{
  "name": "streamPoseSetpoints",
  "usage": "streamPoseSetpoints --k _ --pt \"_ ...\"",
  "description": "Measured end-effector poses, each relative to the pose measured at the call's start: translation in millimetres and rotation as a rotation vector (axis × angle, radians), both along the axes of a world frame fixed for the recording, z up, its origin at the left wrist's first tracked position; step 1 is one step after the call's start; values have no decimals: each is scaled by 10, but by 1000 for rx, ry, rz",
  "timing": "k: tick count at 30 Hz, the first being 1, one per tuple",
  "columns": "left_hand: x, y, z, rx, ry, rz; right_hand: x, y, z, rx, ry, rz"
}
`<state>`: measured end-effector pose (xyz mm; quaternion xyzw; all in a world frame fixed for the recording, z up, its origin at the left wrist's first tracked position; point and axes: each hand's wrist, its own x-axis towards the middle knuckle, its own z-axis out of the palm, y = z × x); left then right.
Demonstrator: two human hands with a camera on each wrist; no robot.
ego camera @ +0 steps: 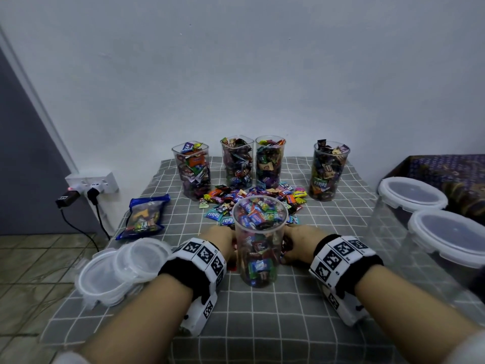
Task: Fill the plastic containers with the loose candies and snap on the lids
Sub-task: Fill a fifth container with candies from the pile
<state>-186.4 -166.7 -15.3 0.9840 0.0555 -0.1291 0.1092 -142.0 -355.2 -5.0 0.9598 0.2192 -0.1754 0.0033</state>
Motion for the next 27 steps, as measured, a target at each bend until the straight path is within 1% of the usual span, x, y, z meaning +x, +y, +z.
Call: streamPoseSetpoints --k 4,8,13,17,22,27 --pt "59 -37 5 33 -38 29 -6 9 41 36 -8 4" --pt "102 -34 20 6 -5 94 -19 18 60 31 -42 32" --pt "70 -6 4 77 -155 37 -51 40 68 32 -114 39" --pt "46 -5 35 86 -199 26 -64 43 68 34 -142 41" --pt "14 3 85 83 -265 84 -65 49 72 57 -173 29" --pt "15 30 94 92 -309 100 -58 25 80 104 -228 7"
